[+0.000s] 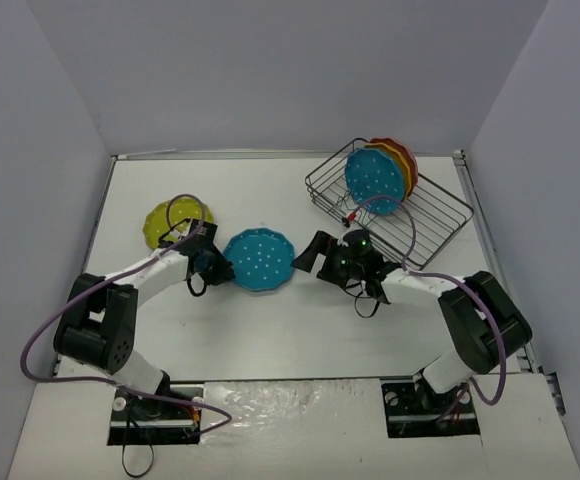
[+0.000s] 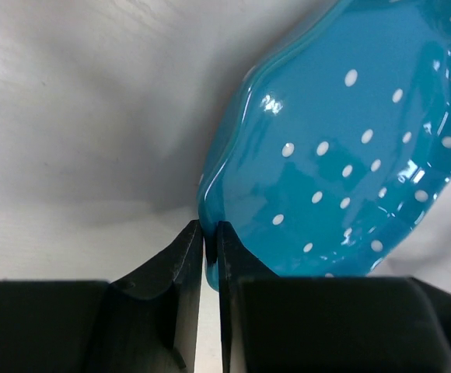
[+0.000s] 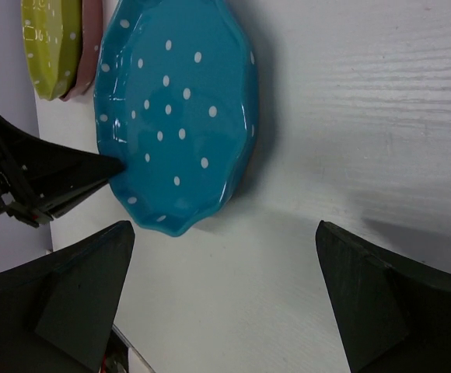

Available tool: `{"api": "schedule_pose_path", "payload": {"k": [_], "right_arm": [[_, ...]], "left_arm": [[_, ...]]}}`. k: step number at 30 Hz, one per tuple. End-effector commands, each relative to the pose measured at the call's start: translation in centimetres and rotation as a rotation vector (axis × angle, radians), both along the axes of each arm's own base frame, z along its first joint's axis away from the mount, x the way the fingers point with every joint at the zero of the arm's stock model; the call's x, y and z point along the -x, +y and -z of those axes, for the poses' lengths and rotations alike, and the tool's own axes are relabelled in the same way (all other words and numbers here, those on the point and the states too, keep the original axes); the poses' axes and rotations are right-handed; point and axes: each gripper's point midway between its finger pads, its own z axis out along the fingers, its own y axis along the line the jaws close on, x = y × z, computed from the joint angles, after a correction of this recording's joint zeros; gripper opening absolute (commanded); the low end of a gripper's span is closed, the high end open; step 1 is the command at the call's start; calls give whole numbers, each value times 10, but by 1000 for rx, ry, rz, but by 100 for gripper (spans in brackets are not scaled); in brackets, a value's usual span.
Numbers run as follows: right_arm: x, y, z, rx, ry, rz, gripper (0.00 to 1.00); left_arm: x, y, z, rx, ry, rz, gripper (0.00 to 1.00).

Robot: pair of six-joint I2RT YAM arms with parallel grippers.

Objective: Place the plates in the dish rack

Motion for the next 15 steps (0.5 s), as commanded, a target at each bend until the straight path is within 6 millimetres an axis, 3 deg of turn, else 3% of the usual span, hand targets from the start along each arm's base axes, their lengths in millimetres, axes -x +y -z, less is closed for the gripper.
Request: {"api": "schedule_pose_path", "payload": {"k": [1, 4, 15], "right_arm": [[-26, 28, -25, -148, -84, 19, 100], [-27, 34, -12, -157, -47, 15, 100], [-28, 51, 6, -238, 8, 1, 99]], "left_arm": [[-24, -26, -59, 201, -168, 4, 0], [-20, -28, -61, 232, -166, -11, 0], [-19, -42, -75, 373, -186, -29, 0]]}}
